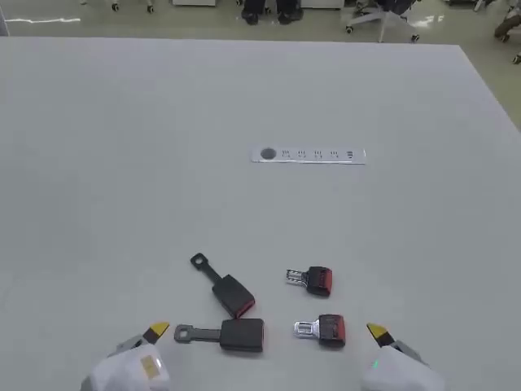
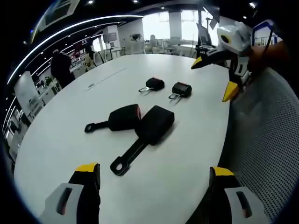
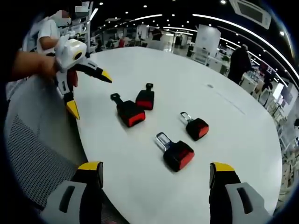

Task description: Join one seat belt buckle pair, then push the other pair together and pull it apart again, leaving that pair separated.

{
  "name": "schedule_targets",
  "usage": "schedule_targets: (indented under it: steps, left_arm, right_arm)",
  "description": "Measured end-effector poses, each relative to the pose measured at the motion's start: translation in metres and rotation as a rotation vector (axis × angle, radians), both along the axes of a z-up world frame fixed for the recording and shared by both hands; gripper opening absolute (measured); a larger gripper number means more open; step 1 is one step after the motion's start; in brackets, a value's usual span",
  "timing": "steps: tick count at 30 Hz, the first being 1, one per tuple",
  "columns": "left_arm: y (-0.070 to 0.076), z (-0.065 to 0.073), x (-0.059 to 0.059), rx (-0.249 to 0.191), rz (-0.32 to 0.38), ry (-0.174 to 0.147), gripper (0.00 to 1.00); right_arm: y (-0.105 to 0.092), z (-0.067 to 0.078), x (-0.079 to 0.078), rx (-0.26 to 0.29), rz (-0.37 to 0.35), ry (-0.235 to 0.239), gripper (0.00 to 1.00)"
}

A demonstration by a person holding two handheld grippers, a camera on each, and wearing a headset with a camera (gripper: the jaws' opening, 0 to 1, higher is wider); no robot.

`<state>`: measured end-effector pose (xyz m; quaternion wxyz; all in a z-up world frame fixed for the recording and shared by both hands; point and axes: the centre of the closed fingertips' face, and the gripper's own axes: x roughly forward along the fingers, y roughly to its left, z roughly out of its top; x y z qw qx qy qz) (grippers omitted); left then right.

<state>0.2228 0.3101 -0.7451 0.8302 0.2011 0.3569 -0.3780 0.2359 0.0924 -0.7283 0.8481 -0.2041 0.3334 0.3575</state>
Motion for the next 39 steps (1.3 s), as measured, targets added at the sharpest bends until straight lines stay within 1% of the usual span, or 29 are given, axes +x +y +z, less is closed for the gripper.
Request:
schedule_targets:
  steps: [4,14,27,34,39]
  left_arm:
    - [0.0002,0.0002,0.0005,0.0,0.002,-0.001,0.98]
    - [-0.0012,-0.0025,-0.0011,0.006,-0.011,0.004,0.98]
    - [-0.0011,-0.0025,-0.001,0.005,-0.007,0.007,0.97]
    - [-0.0022,-0.0026,-0.0019,0.008,-0.013,0.009,0.97]
    - [-0.0041,-0.0008,-0.0023,0.002,-0.011,0.01,0.97]
  right_arm:
    - [0.0002,0.0017,0.0027,0.006,0.002,-0.008,0.97]
    - [-0.0014,0.0033,0.0046,-0.011,0.008,-0.021,0.96]
    - [-0.0015,0.0089,0.007,-0.03,0.027,-0.035,0.93]
    - [-0.004,0.0082,0.0076,-0.049,0.038,-0.04,0.91]
    - [-0.0048,0.007,0.0068,-0.053,0.043,-0.04,0.91]
